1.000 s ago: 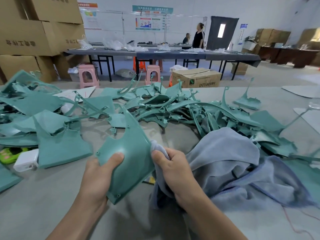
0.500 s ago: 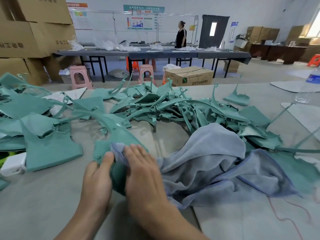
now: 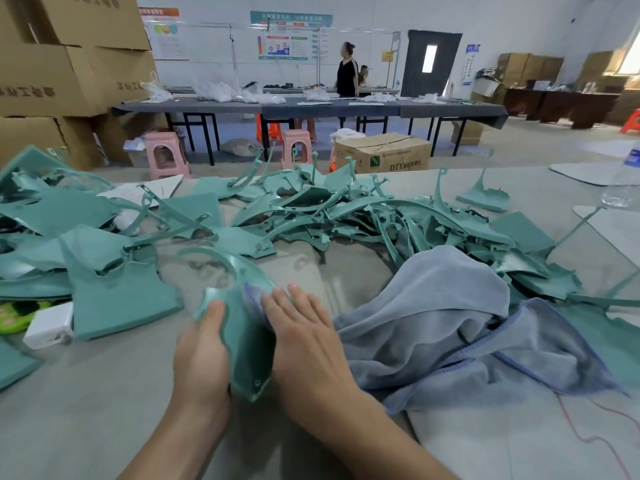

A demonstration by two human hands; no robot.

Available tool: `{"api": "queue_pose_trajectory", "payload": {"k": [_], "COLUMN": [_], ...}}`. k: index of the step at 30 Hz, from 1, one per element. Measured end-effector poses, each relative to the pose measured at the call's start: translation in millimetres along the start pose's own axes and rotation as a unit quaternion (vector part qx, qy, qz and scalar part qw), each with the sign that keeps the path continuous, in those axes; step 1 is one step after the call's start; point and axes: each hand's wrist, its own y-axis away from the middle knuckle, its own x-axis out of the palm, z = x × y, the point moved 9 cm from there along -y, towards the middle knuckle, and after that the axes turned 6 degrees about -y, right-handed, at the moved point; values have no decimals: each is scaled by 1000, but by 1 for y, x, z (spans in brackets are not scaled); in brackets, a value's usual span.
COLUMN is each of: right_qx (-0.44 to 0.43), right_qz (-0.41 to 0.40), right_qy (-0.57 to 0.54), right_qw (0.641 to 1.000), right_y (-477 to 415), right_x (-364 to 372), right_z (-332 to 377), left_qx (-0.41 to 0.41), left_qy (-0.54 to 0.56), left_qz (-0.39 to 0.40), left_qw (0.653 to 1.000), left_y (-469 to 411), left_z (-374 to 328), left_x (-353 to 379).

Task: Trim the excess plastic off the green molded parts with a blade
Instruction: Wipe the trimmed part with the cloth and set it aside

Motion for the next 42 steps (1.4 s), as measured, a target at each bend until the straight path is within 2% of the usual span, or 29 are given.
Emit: {"api": "queue_pose_trajectory", "payload": {"k": [3,5,6,8,9,10,12,14,15,16,18,20,22,23,25,26,27,28,29,31,32,33,35,36,37,38,39,40,42], "right_qx": [-97,-113,-97,-21,33,84,114,88,89,92,102,141,213,252,312,328,329,319,303,285,277,276,277,259,219,164,125,106,155], "right_qz": [82,103,84,0,-37,-56,-87,-117,-104,-83,-64,-91,-116,-118,-133,-133,-128,-118,-102,-81,-87,-112,-199,-211,-175,-107,-24,15,-2], "right_qy": [-99,-103,-80,13,66,100,72,-85,-203,-314,-417,-422,-474,-509,-554,-568,-584,-599,-607,-607,-596,-554,-411,-383,-409,-488,-563,-619,-676], "right_qw": [987,983,988,1000,997,990,987,986,970,941,901,891,847,814,760,743,731,725,728,737,748,778,845,861,868,851,817,778,720], "right_y": [15,19,16,7,5,6,10,15,15,15,11,7,9,11,17,18,17,16,15,14,13,14,20,20,15,10,9,9,10], "right_x": [19,21,15,-9,-20,-28,-38,-42,-40,-35,-26,-24,-20,-13,-6,-3,1,3,5,5,2,-4,-28,-35,-31,-20,-6,3,7], "right_z": [28,34,26,-2,-20,-37,-51,-42,-36,-28,-20,-37,-61,-72,-87,-89,-89,-85,-80,-74,-73,-77,-84,-79,-68,-49,-28,-15,-17], "left_qx": [-40,-62,-47,66,147,226,359,440,456,447,399,357,321,328,365,348,282,198,115,23,20,38,138,213,290,351,382,386,388], "left_qy": [9,24,23,-54,-146,-248,-378,-444,-471,-486,-500,-510,-465,-442,-444,-433,-389,-303,-204,-113,-93,-77,-113,-186,-274,-342,-382,-401,-429], "left_qz": [-16,-21,-32,-72,-95,-100,-86,-39,14,82,196,258,291,269,140,81,65,90,124,140,129,109,37,1,-12,10,69,137,231], "left_qw": [999,998,998,994,974,937,849,779,755,746,743,739,772,790,806,828,875,928,964,983,987,990,983,959,917,872,839,819,783], "left_y": [-3,-6,-9,-12,-8,-4,18,39,47,52,55,55,52,49,38,28,16,7,1,0,1,3,8,13,22,32,39,45,51], "left_z": [6,8,4,-23,-42,-57,-74,-72,-64,-54,-34,-22,-18,-24,-44,-49,-45,-36,-24,-11,-11,-15,-33,-47,-60,-65,-61,-53,-39], "left_x": [-10,-11,-12,-19,-22,-20,-8,13,27,41,58,65,62,58,42,32,24,22,25,26,25,22,9,4,6,13,25,36,52]}}
